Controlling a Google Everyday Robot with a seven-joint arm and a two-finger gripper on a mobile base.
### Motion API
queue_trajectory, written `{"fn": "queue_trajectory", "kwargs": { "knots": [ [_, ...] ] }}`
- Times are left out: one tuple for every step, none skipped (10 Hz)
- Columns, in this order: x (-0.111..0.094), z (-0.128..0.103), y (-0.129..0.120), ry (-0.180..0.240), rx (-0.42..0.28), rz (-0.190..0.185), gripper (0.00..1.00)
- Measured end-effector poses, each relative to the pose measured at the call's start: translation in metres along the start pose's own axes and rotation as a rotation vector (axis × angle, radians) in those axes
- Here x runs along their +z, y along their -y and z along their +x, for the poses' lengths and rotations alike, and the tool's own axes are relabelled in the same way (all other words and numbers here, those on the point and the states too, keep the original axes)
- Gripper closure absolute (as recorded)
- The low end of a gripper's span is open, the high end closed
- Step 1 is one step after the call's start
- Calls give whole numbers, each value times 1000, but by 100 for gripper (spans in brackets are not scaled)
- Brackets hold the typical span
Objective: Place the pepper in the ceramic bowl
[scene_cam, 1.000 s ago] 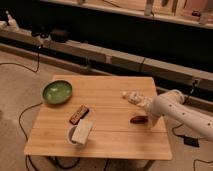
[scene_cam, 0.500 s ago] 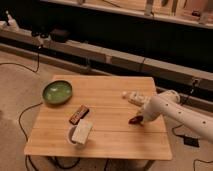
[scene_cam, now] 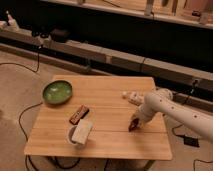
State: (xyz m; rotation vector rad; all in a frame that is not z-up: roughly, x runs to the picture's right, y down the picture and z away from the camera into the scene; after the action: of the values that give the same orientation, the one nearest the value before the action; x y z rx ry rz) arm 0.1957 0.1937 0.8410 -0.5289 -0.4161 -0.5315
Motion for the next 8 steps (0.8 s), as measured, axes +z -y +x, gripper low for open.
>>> {"fn": "queue_trajectory", "kwargs": {
  "knots": [
    [-11, -2, 6, -5, -24, 4, 100],
    [-30, -2, 16, -27, -50, 18, 100],
    [-46, -2, 25, -47, -66, 29, 100],
    [-65, -1, 37, -69, -81, 50, 100],
    [-83, 0, 51, -90, -90, 72, 100],
    [-99, 0, 72, -109, -105, 92, 100],
    [-111, 0, 91, -124, -121, 105, 100],
    [-121, -7, 127, -142, -159, 117, 100]
  ]
}}
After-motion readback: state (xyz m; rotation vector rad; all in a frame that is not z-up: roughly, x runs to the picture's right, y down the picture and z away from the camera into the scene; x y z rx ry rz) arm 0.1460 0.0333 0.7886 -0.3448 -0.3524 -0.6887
